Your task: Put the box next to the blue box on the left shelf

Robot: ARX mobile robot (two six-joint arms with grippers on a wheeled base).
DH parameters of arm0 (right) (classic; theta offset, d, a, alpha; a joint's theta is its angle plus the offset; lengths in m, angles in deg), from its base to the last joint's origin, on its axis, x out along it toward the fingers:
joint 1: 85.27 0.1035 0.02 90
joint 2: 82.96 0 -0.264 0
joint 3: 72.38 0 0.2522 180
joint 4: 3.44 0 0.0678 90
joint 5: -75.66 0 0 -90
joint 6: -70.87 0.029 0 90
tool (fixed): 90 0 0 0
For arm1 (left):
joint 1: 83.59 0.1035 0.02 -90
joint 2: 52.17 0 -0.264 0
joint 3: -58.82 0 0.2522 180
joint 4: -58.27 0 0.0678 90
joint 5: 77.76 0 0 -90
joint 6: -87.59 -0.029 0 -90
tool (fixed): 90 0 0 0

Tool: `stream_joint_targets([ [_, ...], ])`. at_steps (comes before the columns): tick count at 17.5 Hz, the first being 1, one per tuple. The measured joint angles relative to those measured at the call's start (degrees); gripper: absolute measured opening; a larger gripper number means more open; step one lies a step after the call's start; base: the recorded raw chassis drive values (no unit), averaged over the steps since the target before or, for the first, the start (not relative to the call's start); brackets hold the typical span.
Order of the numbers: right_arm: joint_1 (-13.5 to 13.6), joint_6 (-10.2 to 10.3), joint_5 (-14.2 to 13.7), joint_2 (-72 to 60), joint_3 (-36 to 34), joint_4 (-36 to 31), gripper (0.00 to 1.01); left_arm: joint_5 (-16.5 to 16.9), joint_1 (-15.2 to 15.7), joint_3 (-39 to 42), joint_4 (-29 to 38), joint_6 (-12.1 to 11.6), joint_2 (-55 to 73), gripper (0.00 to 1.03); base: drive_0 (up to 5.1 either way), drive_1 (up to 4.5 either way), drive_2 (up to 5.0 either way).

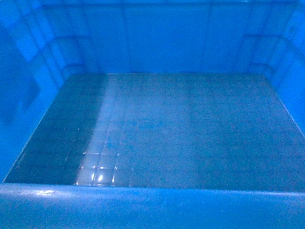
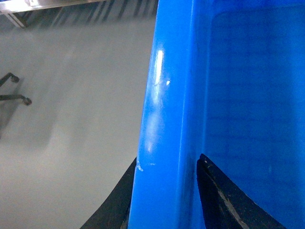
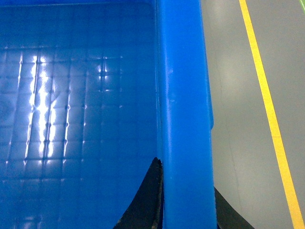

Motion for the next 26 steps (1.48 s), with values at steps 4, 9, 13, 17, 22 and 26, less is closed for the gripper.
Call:
stream_joint_targets([
  [4,0.00,0.00,0.00,0.07,0.00,0.13,0.09,-0.04,0.00,0.00,-0.04,-0.02,-0.02,0.30,0.0,4.18,-4.3],
  [9,0.00,0.00,0.00,0.00,0.00,0.02,0.09,-0.02,0.00,0.00,0.02,-0.02,0.00,0.30,0.0,4.18,-4.3],
  [13,0.02,0.04,0.00,0.04,-0.04,0.26,0.09,0.02,0.00,0.00,-0.13,-0.07,0.00,0.30,0.0,4.24,-4.2],
  [17,0.24,0.02,-0.15,-0.02,-0.04,-0.04,0.09,-0.07,0.00,0.00,-0.04,-0.02,0.00,0.30,0.0,4.29,-4.2],
  [22,0.24,0.07,-0.17,0.00,-0.04,-0.02,0.09,-0.04,0.00,0.00,0.00,-0.07,0.00,0.30,0.0,4.29,-4.2],
  [26,0.24,0.04,-0.20,0.00,-0.04,-0.04,0.09,-0.04,0.00,0.00,-0.02,-0.07,0.00,0.30,0.1,4.30,-4.2],
])
